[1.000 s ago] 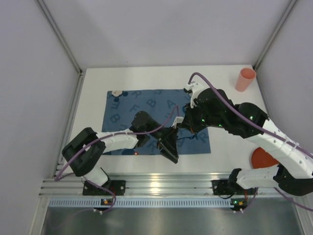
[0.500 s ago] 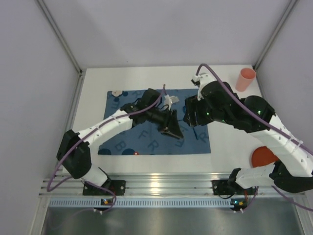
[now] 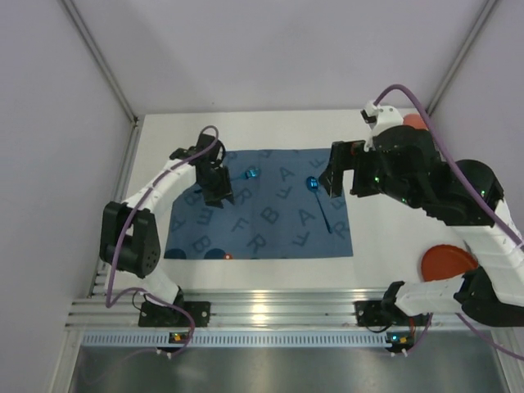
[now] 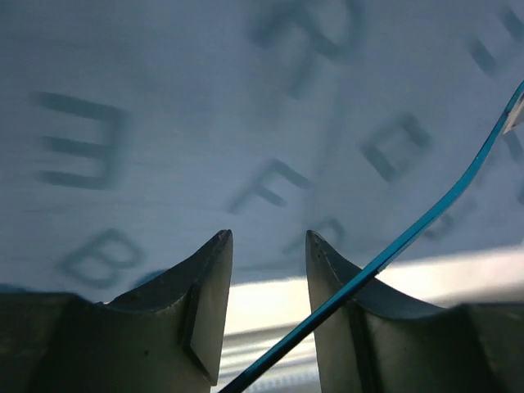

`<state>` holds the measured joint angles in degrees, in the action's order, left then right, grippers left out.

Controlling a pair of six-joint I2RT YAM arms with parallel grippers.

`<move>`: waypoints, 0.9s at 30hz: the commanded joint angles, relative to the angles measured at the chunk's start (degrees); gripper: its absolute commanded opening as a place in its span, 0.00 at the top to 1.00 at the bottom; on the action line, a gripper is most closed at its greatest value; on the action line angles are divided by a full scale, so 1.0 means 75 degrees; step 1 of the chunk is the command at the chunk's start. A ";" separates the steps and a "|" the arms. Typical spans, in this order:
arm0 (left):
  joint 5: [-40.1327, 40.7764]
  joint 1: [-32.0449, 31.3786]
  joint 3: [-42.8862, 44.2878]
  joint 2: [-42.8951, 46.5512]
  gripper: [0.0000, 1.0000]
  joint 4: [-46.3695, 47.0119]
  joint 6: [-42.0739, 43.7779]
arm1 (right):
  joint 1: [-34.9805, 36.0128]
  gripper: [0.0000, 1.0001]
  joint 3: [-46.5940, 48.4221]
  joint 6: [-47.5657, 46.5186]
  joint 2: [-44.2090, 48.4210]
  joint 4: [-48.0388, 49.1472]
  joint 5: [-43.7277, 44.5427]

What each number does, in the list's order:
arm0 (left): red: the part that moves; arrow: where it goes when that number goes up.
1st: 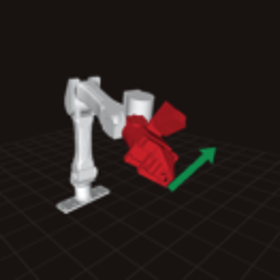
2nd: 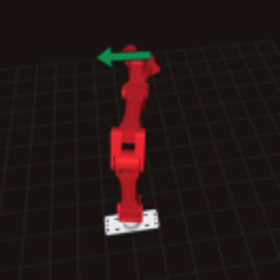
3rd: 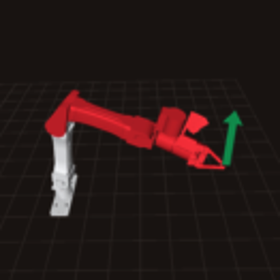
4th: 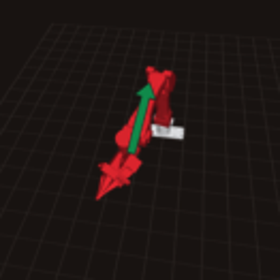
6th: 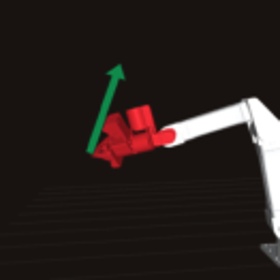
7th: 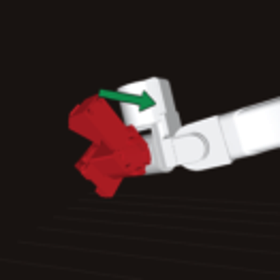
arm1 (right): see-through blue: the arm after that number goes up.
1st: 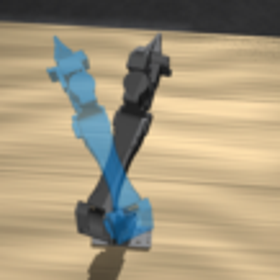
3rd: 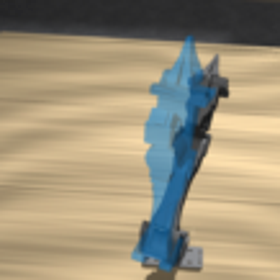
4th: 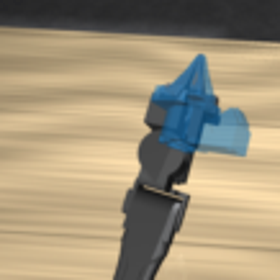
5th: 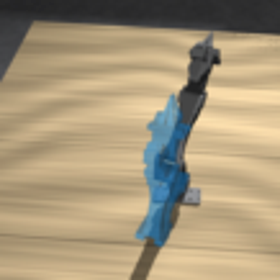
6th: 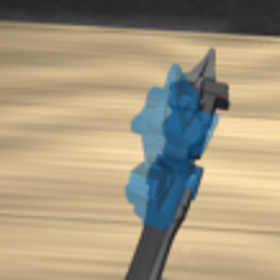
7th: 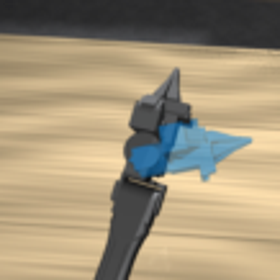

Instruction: Set the dinner table for one person

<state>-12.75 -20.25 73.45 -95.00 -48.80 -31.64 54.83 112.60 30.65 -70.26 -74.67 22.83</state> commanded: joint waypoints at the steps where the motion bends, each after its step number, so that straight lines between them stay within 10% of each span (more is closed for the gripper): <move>1: 0.2575 0.0707 0.0460 0.0361 1.00 -0.0712 0.0211 | -0.0162 0.01 -0.0235 -0.0056 -0.0077 0.0007 -0.0067; 6: 0.5003 0.0942 0.0204 0.0725 0.92 -0.0176 0.0234 | -0.0407 0.01 -0.0434 -0.0336 -0.0183 0.0113 -0.0418; 7: 0.5191 0.0942 0.0052 0.0783 0.81 0.0012 0.0211 | -0.0466 0.01 -0.0458 -0.0407 -0.0253 0.0136 -0.0558; 9: 0.5437 0.0942 -0.0475 0.0901 0.10 0.0773 0.0386 | -0.0641 0.01 -0.0481 -0.0594 -0.0346 0.0136 -0.0699; 10: 0.5462 0.0942 -0.0593 0.0878 0.02 0.0880 0.0421 | -0.0700 0.01 -0.0470 -0.0653 -0.0440 0.0125 -0.0851; 27: 0.5088 0.0931 -0.0877 -0.0046 0.02 0.1174 0.0690 | -0.1486 0.02 -0.0681 -0.1263 -0.0605 0.0382 -0.1474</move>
<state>26.65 -13.17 62.96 -95.53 -42.65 -28.34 44.86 107.63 22.61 -75.22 -74.00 12.71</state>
